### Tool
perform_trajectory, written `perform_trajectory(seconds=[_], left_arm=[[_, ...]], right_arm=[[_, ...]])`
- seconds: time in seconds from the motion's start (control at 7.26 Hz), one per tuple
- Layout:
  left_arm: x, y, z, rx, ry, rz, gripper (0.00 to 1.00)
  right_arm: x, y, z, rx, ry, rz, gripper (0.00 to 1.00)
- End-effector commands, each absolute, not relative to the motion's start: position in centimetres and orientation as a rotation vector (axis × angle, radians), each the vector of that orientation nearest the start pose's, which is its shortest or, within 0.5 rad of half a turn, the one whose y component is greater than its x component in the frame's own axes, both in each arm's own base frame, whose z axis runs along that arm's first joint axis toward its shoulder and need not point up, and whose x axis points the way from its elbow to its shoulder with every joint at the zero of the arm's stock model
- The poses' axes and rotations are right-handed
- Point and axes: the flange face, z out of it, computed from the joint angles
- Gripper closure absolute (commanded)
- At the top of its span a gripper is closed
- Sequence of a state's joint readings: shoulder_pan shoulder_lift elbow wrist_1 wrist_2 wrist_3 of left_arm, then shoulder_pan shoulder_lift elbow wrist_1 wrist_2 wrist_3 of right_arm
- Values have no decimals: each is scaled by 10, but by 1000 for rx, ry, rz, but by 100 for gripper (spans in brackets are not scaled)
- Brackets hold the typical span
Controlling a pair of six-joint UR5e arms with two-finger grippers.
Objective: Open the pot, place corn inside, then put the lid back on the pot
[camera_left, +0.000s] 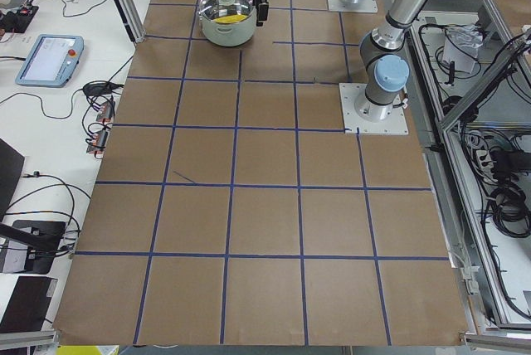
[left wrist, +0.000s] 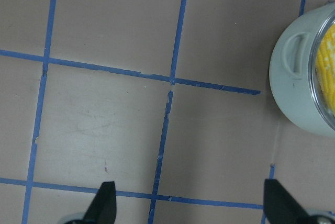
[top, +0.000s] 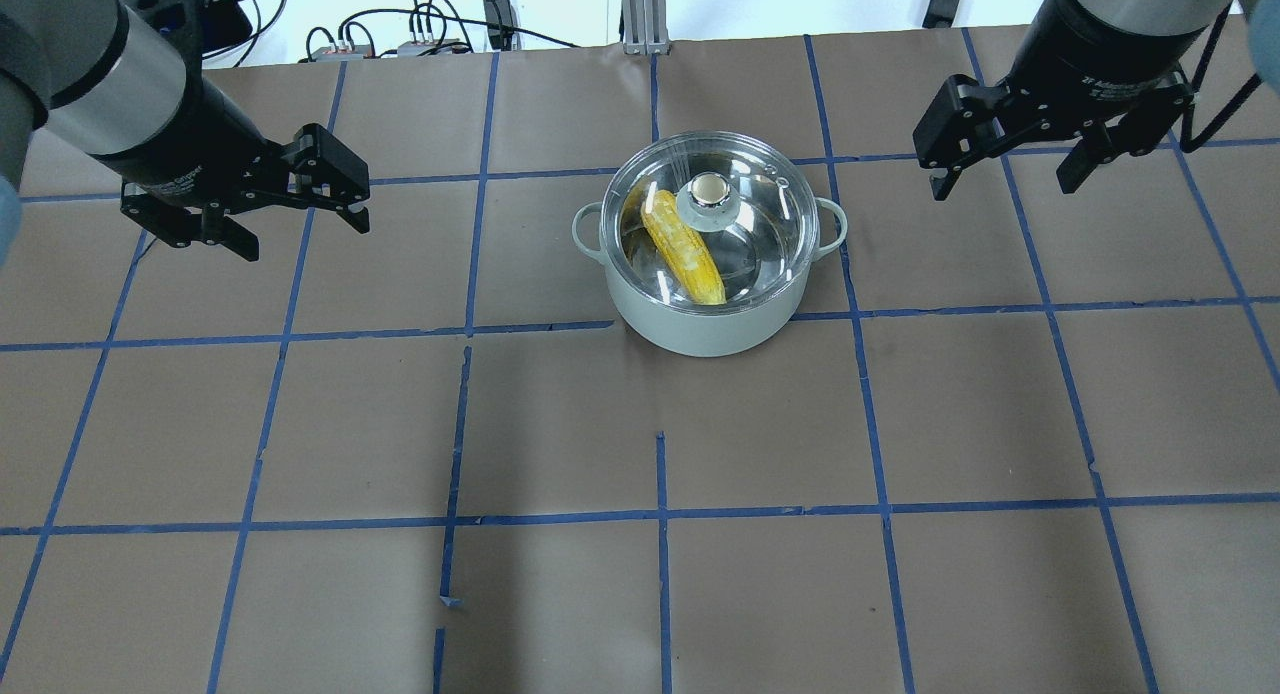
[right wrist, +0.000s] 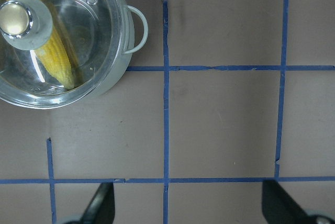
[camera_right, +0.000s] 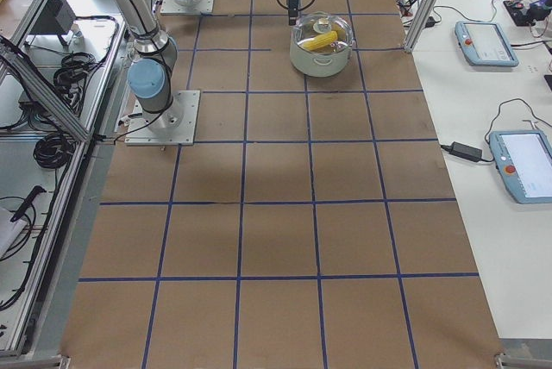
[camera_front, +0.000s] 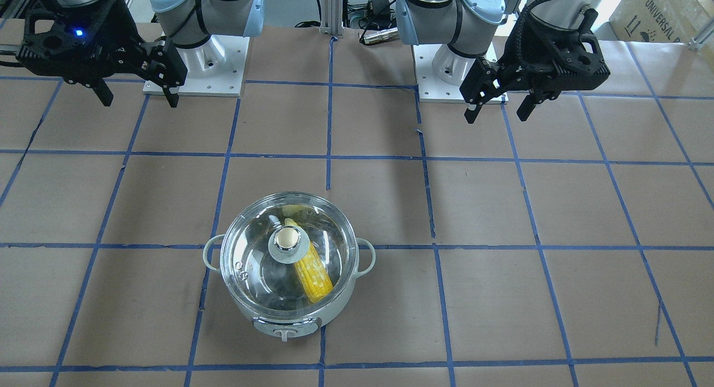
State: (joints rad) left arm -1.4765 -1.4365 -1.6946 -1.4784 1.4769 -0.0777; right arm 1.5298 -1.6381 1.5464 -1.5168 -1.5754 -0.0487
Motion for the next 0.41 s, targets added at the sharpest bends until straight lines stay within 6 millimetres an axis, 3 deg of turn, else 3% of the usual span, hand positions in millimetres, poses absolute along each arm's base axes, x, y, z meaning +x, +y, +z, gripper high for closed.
perform_trajectory(seconds=[0.0,0.28], left_arm=[[-101,-455,500,-269,3220,-170,0],[-101,-455,500,-269,3228,-171,0]], right_arm=[[114,-470,527,-12,3149,-60,2],[114,-470,527,-14,3150,-60,2]])
